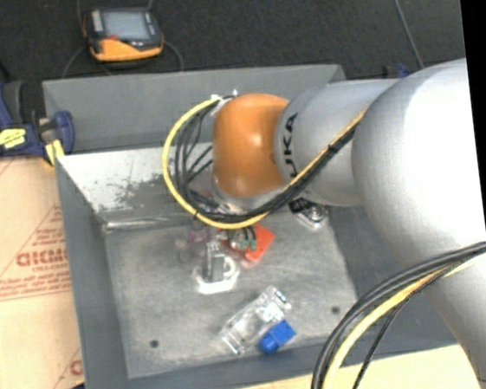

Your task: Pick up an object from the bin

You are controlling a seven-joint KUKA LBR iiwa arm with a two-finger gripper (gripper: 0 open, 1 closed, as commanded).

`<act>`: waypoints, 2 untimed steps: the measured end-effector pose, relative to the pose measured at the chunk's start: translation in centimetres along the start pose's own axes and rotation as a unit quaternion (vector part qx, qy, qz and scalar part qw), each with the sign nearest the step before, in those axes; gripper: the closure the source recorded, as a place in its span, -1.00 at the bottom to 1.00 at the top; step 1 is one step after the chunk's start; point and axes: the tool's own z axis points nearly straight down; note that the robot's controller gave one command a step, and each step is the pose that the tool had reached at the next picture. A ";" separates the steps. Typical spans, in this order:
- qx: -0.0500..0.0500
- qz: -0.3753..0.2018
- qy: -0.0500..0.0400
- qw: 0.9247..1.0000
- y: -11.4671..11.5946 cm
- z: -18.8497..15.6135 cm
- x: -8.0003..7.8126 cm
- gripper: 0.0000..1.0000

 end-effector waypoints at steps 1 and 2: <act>-0.001 0.001 0.000 1.000 0.2 -0.2 0.1 1.00; 0.000 -0.003 -0.003 1.000 1.1 -16.6 -0.8 1.00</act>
Offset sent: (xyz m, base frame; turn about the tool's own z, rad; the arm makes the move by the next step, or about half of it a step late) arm 0.0000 0.0000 0.0000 0.0000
